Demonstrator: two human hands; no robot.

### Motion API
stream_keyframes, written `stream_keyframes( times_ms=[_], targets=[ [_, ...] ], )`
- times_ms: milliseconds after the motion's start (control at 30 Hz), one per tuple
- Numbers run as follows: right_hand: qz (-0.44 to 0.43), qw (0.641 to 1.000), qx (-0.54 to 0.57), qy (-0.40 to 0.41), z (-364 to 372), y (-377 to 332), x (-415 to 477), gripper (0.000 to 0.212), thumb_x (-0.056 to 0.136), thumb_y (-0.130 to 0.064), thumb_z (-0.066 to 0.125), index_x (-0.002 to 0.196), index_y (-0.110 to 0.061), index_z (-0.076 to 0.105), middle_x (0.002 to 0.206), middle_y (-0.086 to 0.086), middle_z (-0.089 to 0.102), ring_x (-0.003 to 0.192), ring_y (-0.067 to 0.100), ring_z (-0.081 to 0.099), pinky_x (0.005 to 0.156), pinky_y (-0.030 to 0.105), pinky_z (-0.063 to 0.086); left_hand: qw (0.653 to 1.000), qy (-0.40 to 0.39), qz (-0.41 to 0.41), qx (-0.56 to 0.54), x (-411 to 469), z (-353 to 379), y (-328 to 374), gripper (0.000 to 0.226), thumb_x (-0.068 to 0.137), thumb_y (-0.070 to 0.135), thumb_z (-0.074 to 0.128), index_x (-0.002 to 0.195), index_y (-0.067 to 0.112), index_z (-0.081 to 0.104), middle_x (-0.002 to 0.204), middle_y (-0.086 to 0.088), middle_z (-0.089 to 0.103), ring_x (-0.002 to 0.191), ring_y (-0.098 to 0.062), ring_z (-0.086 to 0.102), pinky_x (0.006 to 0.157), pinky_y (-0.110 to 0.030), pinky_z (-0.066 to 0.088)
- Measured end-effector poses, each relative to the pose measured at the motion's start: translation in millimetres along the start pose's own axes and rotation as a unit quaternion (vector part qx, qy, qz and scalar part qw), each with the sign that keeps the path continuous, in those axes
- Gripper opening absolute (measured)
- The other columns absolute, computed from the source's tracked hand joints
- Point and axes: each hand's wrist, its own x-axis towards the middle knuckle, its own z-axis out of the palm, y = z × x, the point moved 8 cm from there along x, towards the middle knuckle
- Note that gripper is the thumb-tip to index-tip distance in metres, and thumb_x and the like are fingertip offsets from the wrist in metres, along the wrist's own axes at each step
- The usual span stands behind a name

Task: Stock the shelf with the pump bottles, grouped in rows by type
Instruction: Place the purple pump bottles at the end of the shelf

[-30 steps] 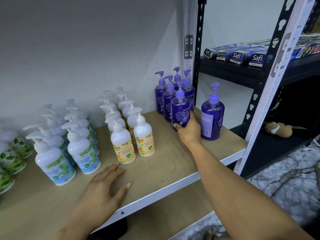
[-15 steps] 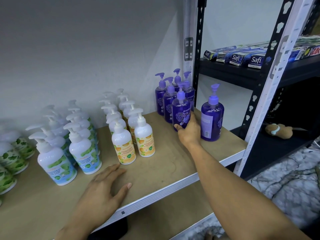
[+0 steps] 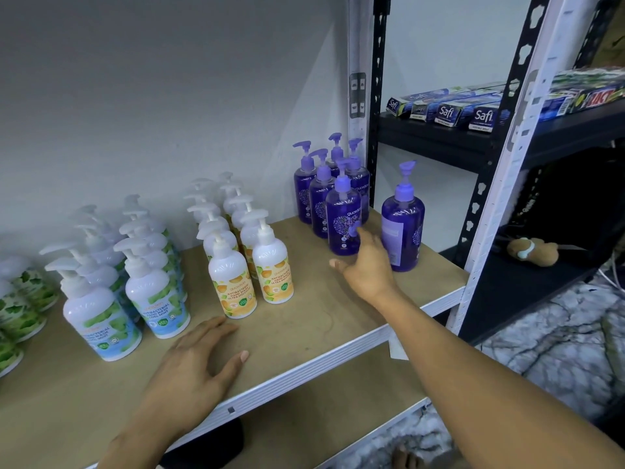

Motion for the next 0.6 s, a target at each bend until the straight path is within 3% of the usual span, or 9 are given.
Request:
stream_keyframes(
  times_ms=[133, 233, 300, 433, 500, 600],
  targets=[
    [-0.062, 0.996, -0.059, 0.003, -38.2, -1.5, -31.8, 0.058, 0.083, -0.027, 0.080, 0.135, -0.015, 0.056, 0.123, 0.004, 0.060, 0.108, 0.018, 0.059, 0.096, 0.033, 0.050, 1.000, -0.004, -0.007, 0.007, 1.0, 1.3, 0.5, 0.080, 0.079, 0.083, 0.034, 0.138, 0.034, 0.056, 0.151, 0.014, 0.044, 0.140, -0.007, 0.039, 0.117, -0.027, 0.027],
    [-0.042, 0.995, -0.039, 0.083, -78.2, 14.7, -39.9, 0.040, 0.084, -0.018, 0.079, 0.119, -0.010, 0.063, 0.109, 0.007, 0.061, 0.086, 0.014, 0.059, 0.081, 0.029, 0.051, 1.000, -0.007, -0.009, 0.016, 1.0, 1.9, 3.4, 0.082, 0.079, 0.083, 0.032, 0.140, 0.032, 0.054, 0.152, 0.012, 0.045, 0.141, -0.009, 0.038, 0.118, -0.030, 0.027],
    [-0.021, 0.990, -0.032, 0.133, -100.2, 27.1, -40.6, 0.039, 0.082, -0.016, 0.080, 0.115, -0.010, 0.060, 0.108, 0.008, 0.058, 0.082, 0.015, 0.058, 0.079, 0.034, 0.054, 1.000, -0.011, -0.010, 0.020, 0.9, 2.2, 6.0, 0.084, 0.079, 0.081, 0.032, 0.142, 0.030, 0.053, 0.153, 0.010, 0.044, 0.142, -0.011, 0.039, 0.120, -0.033, 0.028],
    [0.042, 0.990, 0.035, 0.131, -118.5, 54.0, -24.2, 0.066, 0.080, -0.015, 0.083, 0.135, -0.012, 0.047, 0.129, 0.011, 0.048, 0.106, 0.018, 0.054, 0.097, 0.034, 0.048, 1.000, -0.013, -0.013, 0.022, 0.4, 1.9, 9.2, 0.085, 0.080, 0.081, 0.032, 0.145, 0.029, 0.050, 0.155, 0.009, 0.042, 0.143, -0.013, 0.038, 0.120, -0.037, 0.029],
    [0.073, 0.989, 0.099, 0.076, -116.4, 66.3, -10.8, 0.080, 0.081, -0.016, 0.083, 0.147, -0.017, 0.038, 0.140, 0.009, 0.046, 0.121, 0.020, 0.052, 0.105, 0.038, 0.045, 0.999, -0.016, -0.018, 0.024, -0.2, 1.6, 9.5, 0.086, 0.080, 0.081, 0.032, 0.146, 0.029, 0.048, 0.156, 0.008, 0.041, 0.143, -0.013, 0.038, 0.120, -0.036, 0.029],
    [0.076, 0.986, 0.148, -0.031, -103.1, 70.7, 0.1, 0.084, 0.086, -0.014, 0.078, 0.154, -0.023, 0.030, 0.151, 0.003, 0.044, 0.133, 0.019, 0.049, 0.109, 0.041, 0.045, 0.999, -0.022, -0.023, 0.022, 0.5, 2.0, 10.8, 0.087, 0.080, 0.081, 0.032, 0.148, 0.029, 0.044, 0.157, 0.007, 0.040, 0.143, -0.014, 0.037, 0.120, -0.036, 0.029]
  ],
)
